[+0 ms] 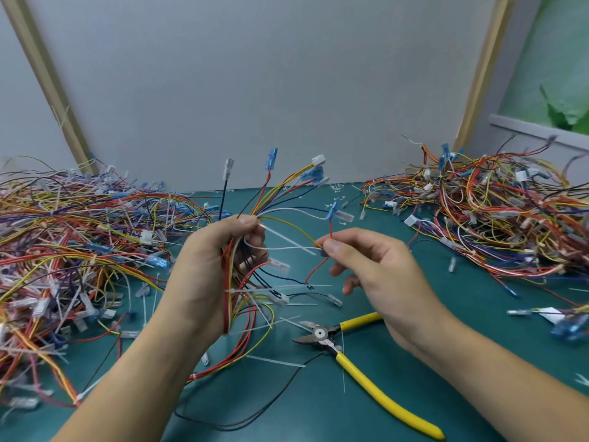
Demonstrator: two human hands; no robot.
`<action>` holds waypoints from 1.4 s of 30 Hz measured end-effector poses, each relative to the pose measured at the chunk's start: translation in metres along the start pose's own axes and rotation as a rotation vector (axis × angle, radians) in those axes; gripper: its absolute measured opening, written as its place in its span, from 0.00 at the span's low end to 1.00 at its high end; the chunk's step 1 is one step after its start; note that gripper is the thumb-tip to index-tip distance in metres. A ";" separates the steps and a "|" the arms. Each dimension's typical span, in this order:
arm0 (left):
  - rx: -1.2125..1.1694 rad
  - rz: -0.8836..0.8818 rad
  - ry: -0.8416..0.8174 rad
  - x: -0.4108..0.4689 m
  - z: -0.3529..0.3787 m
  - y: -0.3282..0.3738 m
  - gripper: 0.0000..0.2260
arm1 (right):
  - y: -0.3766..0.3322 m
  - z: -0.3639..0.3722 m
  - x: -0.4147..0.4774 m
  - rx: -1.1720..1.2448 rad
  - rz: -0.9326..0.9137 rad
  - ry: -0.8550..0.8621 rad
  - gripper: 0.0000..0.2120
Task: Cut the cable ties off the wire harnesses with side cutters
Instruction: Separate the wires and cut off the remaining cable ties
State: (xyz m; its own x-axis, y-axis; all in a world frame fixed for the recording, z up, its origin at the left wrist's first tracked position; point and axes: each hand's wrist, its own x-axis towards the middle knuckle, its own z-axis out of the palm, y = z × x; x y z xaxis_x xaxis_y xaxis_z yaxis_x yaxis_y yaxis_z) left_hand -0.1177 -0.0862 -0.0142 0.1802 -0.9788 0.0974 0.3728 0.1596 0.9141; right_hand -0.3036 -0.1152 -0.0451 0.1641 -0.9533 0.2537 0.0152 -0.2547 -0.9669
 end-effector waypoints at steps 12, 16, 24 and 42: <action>0.423 0.237 0.009 0.003 -0.003 -0.008 0.08 | -0.008 -0.009 0.007 0.174 0.125 0.044 0.09; 0.337 0.262 0.069 0.004 -0.003 -0.004 0.04 | -0.010 -0.012 0.012 0.231 0.149 0.064 0.08; 0.328 0.320 0.248 0.013 -0.014 0.024 0.04 | -0.004 -0.034 0.041 -0.427 0.302 0.002 0.23; 0.955 -0.102 -0.226 -0.041 -0.039 -0.010 0.04 | -0.015 0.005 -0.059 -1.552 -0.195 -0.407 0.16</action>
State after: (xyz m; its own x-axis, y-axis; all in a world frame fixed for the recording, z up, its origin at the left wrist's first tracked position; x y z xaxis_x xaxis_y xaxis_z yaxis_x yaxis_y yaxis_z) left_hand -0.0928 -0.0430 -0.0426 -0.0273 -0.9995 -0.0172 -0.5330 0.0000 0.8461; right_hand -0.3090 -0.0548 -0.0459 0.5204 -0.8487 0.0948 -0.8532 -0.5120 0.0997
